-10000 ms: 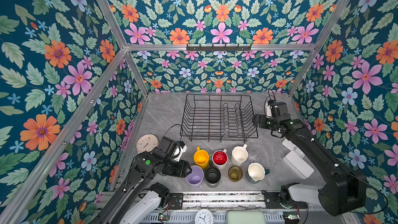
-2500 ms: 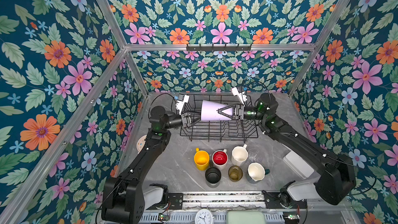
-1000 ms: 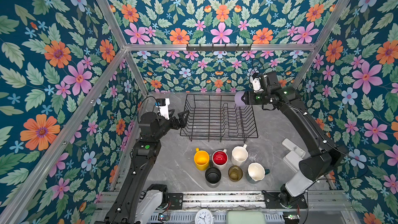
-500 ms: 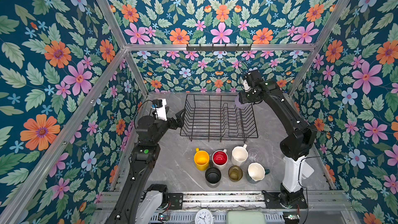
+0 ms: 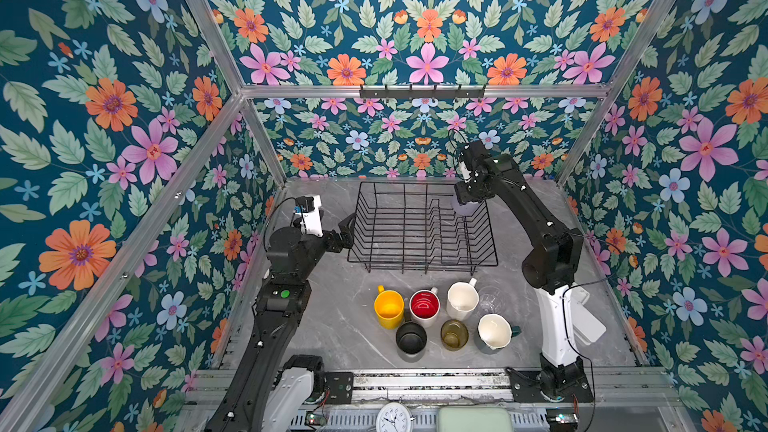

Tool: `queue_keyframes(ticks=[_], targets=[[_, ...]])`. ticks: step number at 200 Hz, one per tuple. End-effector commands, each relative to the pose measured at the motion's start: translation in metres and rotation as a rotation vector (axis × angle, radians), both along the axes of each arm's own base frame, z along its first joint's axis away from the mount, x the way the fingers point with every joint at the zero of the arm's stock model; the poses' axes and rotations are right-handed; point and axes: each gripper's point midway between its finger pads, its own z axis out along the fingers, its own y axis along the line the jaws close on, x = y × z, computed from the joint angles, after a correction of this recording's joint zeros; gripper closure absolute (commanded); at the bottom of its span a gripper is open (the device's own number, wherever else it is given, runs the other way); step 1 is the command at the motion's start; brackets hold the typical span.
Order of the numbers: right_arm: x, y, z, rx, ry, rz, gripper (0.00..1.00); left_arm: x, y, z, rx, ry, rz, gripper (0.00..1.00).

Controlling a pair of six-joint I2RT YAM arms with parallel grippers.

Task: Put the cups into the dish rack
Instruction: 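Lower the lilac mug upside down into the rack's far corner with the right gripper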

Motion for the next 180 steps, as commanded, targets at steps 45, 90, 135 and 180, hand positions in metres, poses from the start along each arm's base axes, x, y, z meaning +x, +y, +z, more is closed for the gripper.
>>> queue_keyframes(ticks=[45,90,135,180], targets=[[0.007,0.004,-0.024,-0.025,0.056,0.019,1.00,0.000,0.001,0.008,0.006,-0.038,0.002,0.00],[0.011,0.006,-0.040,-0.032,0.082,0.021,1.00,0.000,0.000,0.006,0.005,-0.030,-0.002,0.00],[0.012,0.006,-0.051,-0.033,0.108,0.026,0.60,0.000,-0.001,0.006,0.005,-0.025,-0.009,0.00],[0.015,0.008,-0.053,-0.029,0.101,0.028,0.21,-0.001,-0.001,0.005,0.007,-0.021,-0.008,0.00]])
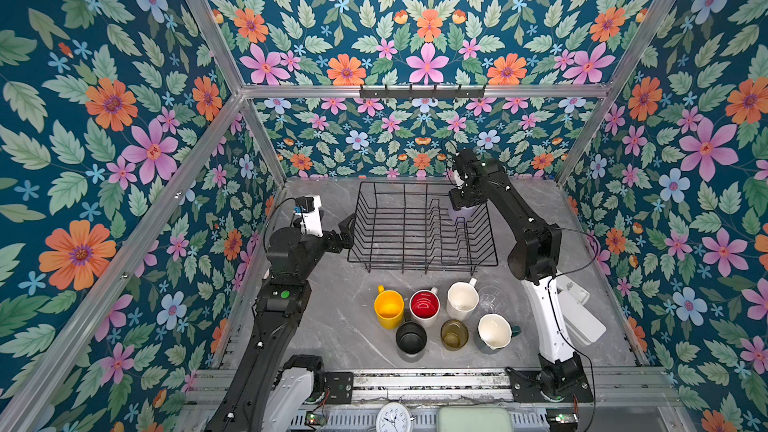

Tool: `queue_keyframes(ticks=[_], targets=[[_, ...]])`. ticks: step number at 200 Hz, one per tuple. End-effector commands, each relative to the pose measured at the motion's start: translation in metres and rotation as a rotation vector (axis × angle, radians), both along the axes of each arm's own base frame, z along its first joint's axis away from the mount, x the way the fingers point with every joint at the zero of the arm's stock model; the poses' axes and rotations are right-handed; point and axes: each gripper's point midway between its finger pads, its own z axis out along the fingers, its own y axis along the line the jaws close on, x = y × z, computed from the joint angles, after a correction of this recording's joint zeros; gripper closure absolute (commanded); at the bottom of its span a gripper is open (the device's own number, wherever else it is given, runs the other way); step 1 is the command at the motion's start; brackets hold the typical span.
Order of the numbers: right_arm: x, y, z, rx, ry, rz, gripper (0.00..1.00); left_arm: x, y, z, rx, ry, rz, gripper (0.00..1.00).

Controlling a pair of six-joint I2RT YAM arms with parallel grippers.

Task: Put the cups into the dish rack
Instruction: 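Lower the lilac mug upside down into the rack's far corner with the right gripper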

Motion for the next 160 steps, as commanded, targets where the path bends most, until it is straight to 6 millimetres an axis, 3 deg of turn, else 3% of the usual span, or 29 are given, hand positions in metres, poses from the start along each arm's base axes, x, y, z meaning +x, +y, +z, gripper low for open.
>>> queue_keyframes(ticks=[1,23,60,101,133,160], targets=[[-0.001,0.001,0.000,0.002,0.004,0.001,0.20,-0.001,-0.001,0.005,0.007,-0.021,-0.009,0.00],[-0.001,0.001,0.002,0.002,-0.001,0.004,0.11,0.000,-0.001,0.005,0.007,-0.020,-0.006,0.00],[-0.003,0.000,0.009,0.006,-0.009,-0.001,0.06,0.000,0.000,0.004,0.008,-0.016,-0.002,0.00],[-0.009,0.000,0.045,0.057,-0.079,-0.020,0.05,0.002,0.003,0.002,0.008,-0.004,0.015,0.00],[-0.032,-0.001,0.078,0.140,-0.134,-0.042,0.03,0.002,0.004,-0.001,0.009,0.008,0.024,0.00],[-0.061,-0.001,0.091,0.237,-0.179,-0.058,0.03,0.003,0.000,-0.004,-0.030,0.068,0.005,0.00]])
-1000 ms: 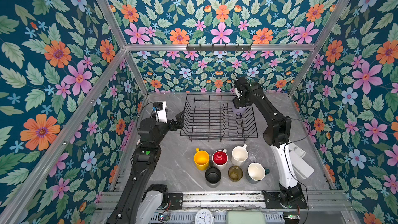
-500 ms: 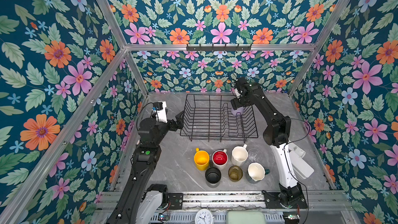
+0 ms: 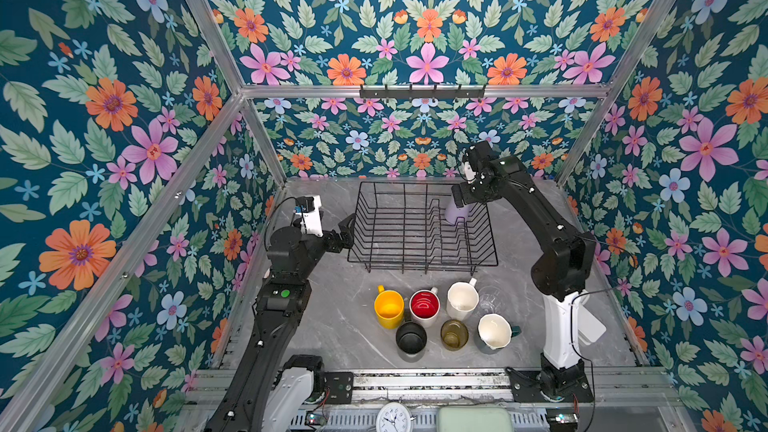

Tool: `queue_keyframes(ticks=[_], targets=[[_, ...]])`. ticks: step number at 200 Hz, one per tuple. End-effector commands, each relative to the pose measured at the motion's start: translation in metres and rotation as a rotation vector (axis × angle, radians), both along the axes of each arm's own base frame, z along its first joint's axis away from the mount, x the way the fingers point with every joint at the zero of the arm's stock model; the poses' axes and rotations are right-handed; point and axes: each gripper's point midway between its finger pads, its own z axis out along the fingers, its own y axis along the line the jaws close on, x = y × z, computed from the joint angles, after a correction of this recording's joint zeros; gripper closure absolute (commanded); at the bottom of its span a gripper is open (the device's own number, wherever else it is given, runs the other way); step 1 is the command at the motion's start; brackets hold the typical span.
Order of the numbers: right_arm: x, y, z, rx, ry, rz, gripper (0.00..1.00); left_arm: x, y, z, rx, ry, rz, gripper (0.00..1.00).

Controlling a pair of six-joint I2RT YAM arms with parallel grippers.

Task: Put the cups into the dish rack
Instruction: 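Lower the lilac mug upside down into the rack's far corner with the right gripper, then open the right gripper and draw it back from the mug, then move the left gripper down toward the yellow mug nearest the rack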

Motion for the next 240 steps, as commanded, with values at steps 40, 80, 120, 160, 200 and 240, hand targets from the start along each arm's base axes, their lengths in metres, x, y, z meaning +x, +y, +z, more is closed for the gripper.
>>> queue_keyframes(ticks=[40,80,120,160,200,240], targets=[[-0.061,0.000,0.036,0.250,-0.147,-0.053,0.03,-0.010,-0.009,-0.009,-0.121,0.158,-0.041,0.01],[-0.089,-0.013,0.028,0.253,-0.153,-0.076,0.03,-0.034,-0.006,-0.052,-0.111,0.444,-0.011,0.08],[-0.100,-0.018,0.021,0.239,-0.156,-0.074,0.03,-0.071,-0.008,-0.082,-0.106,0.674,-0.032,0.12],[-0.106,-0.019,0.016,0.243,-0.155,-0.067,0.03,-0.100,-0.015,-0.093,-0.120,0.783,-0.081,0.14],[-0.113,-0.021,0.013,0.246,-0.159,-0.057,0.03,-0.124,-0.020,-0.120,-0.134,0.912,-0.116,0.17],[-0.121,-0.022,0.018,0.269,-0.210,-0.038,0.01,-0.134,-0.019,-0.133,-0.134,0.944,-0.107,0.17]])
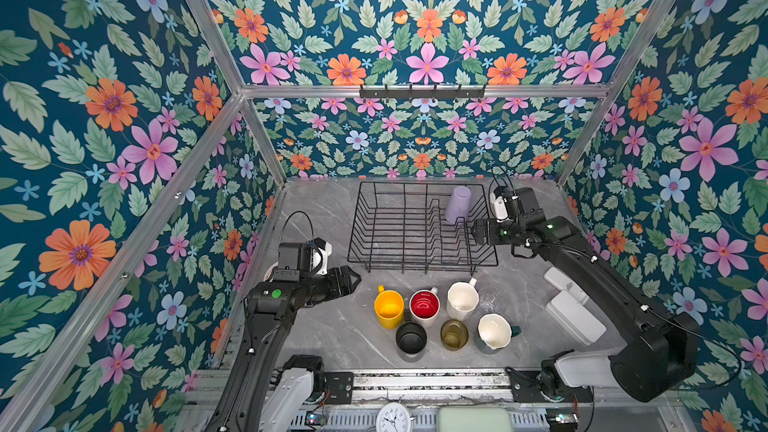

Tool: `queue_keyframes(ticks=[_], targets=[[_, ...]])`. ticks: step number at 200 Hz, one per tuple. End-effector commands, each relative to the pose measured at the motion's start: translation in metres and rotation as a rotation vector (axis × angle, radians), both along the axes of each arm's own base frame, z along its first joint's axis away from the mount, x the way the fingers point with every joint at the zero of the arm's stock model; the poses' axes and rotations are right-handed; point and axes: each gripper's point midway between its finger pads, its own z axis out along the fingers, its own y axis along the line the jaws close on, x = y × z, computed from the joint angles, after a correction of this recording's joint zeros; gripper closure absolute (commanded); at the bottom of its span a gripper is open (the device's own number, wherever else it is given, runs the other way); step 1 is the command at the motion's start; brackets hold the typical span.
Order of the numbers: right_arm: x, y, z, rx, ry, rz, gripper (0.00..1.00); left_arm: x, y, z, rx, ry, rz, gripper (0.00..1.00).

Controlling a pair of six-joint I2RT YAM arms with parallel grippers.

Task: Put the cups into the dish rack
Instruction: 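Move the left gripper down toward the yellow mug nearest the rack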

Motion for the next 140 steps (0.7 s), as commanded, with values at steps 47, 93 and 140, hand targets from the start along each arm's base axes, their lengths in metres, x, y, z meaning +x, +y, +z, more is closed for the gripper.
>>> queue_keyframes(ticks=[47,93,140], targets=[[0.000,0.000,0.016,0.028,-0.090,0.006,0.01,-0.012,-0.007,-0.010,-0.033,0.051,0.000,0.21],[0.003,0.006,0.014,0.043,-0.072,0.023,0.01,-0.025,-0.007,-0.006,-0.024,0.034,0.056,0.24],[0.001,0.006,0.012,0.028,-0.067,0.037,0.01,-0.020,-0.032,-0.009,0.015,0.005,0.046,0.29]])
